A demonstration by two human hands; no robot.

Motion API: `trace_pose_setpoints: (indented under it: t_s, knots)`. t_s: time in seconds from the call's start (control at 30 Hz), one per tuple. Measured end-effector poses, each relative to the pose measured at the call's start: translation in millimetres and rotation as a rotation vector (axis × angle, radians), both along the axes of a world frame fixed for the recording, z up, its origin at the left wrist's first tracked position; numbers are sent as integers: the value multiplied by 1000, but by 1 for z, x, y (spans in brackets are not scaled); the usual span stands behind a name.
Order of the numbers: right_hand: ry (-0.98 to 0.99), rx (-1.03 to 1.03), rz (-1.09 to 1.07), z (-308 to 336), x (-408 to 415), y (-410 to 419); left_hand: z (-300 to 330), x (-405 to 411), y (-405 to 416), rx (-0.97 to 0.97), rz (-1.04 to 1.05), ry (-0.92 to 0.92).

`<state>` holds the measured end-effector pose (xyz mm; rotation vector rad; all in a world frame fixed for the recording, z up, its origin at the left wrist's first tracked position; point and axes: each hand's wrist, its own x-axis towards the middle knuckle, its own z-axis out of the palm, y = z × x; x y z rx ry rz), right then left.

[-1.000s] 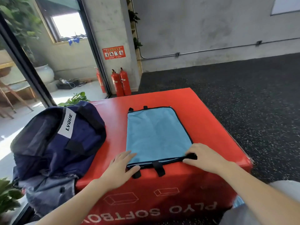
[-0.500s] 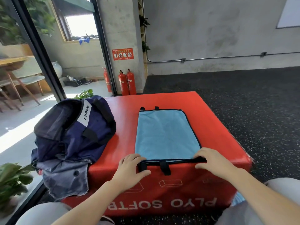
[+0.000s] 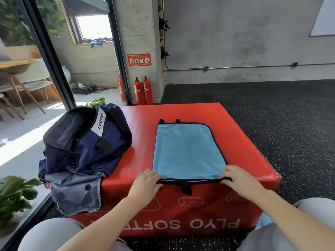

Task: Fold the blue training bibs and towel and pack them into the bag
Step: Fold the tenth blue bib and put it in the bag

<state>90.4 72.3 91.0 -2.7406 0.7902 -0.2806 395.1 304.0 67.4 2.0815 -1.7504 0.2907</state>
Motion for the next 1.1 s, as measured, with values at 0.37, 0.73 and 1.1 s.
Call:
trace_pose_setpoints:
  t_s: [0.37,0.73,1.1]
  knots:
    - [-274,306,-119,32,6,-2,59,-8,-1,-47,34,585]
    - [-468,398,-164,63,70,-65,96,36,-69,-141,144,691]
    - [-470,421,-231,40,136,-144,55,105,-165,-130,275,891]
